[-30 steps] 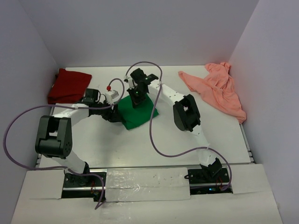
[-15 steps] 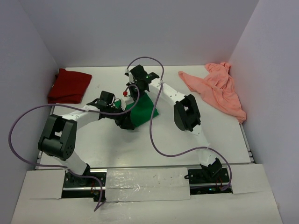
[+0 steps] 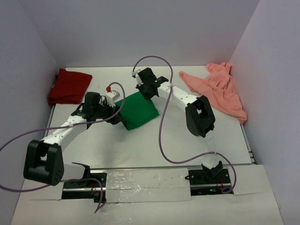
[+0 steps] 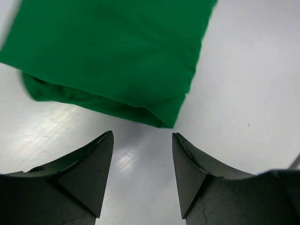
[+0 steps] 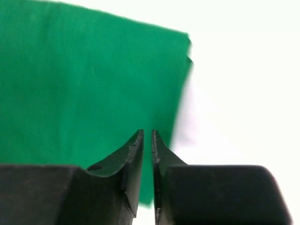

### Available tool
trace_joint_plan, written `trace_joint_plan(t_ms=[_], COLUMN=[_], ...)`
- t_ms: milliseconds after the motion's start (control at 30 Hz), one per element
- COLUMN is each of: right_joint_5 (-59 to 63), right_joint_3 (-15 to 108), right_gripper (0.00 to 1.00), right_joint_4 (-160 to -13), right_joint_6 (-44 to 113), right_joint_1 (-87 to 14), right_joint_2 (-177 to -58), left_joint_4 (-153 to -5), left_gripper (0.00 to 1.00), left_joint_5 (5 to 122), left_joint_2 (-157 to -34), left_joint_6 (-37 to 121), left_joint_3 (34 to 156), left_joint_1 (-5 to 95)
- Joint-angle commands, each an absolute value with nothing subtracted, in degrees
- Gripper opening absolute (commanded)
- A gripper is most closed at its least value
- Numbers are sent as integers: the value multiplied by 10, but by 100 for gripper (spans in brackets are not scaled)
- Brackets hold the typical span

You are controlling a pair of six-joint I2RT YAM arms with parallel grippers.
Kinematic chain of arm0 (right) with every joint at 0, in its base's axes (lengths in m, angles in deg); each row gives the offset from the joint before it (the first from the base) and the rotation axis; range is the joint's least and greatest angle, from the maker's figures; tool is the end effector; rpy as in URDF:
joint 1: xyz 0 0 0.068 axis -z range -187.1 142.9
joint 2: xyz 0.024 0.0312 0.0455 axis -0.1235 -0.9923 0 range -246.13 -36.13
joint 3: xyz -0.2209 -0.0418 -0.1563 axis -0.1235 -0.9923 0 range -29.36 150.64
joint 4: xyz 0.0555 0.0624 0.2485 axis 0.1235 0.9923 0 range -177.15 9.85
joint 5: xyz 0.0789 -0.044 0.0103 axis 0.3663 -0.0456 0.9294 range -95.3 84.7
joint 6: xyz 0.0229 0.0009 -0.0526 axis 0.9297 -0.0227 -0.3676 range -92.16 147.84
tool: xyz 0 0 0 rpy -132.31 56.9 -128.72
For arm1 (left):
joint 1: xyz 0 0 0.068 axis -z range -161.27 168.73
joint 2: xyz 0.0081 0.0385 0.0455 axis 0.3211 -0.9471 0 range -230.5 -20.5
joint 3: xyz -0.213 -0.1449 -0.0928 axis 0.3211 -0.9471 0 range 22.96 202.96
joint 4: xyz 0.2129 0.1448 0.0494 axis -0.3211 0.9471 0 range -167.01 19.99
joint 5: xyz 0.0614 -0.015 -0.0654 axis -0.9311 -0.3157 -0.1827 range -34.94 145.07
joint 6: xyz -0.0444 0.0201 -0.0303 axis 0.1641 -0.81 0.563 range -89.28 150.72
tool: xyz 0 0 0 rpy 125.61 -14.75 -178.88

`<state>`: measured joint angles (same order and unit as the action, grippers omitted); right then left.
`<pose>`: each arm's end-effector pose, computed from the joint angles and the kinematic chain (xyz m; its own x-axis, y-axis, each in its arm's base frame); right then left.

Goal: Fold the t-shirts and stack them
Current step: Smooth out wrinkles on the folded tshirt

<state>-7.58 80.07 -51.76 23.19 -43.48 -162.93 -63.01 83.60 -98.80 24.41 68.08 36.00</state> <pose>0.4038 0.2956 0.2184 -0.5923 -0.5371 -0.6006 -0.6234 0.7777 -0.0806 0.2610 -0.1016 0.2082 -0.6335 0.2980 -0.7141 0.6444 0.7140 -0.2737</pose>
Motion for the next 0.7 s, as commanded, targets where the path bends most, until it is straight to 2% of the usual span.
trace_joint_plan(t_ms=[0,33,133,200,267,333,400,433,500,567,600,667], right_joint_5=[-117,-101,-64,-28,5,4,-32,-51,-139,-182,-207,-202], right_joint_3=[737,727,710,705,713,703,651,597,542,457,428,360], right_gripper=[19,0,0,0,0,0,0,2,29,89,100,100], right_joint_4=[-596,-589,-552,-532,-487,-477,-501,-542,-594,-666,-713,-736], right_joint_6=[157,159,184,180,173,175,174,172,169,137,112,94], right_joint_1=[-438,-440,-440,-441,-443,-442,-441,-442,-440,-432,-424,-397], right_joint_2=[-1499,-1486,-1470,-1460,-1454,-1415,-1362,-1290,-1207,-1080,-1038,-937], left_joint_4=[-689,-698,-726,-729,-719,-718,-704,-710,-723,-739,-738,-747], left_gripper=[63,63,64,58,47,23,5,0,0,0,0,0], left_joint_5=[831,814,790,826,897,927,952,958,975,965,962,947], left_joint_2=[-913,-898,-841,-820,-822,-846,-888,-899,-928,-956,-967,-998], left_joint_6=[261,266,277,276,255,258,244,247,246,252,242,247], left_joint_3=[667,657,644,643,644,651,667,679,688,705,722,737], left_joint_1=[332,326,278,237,215,217,221,227,235,267,279,318])
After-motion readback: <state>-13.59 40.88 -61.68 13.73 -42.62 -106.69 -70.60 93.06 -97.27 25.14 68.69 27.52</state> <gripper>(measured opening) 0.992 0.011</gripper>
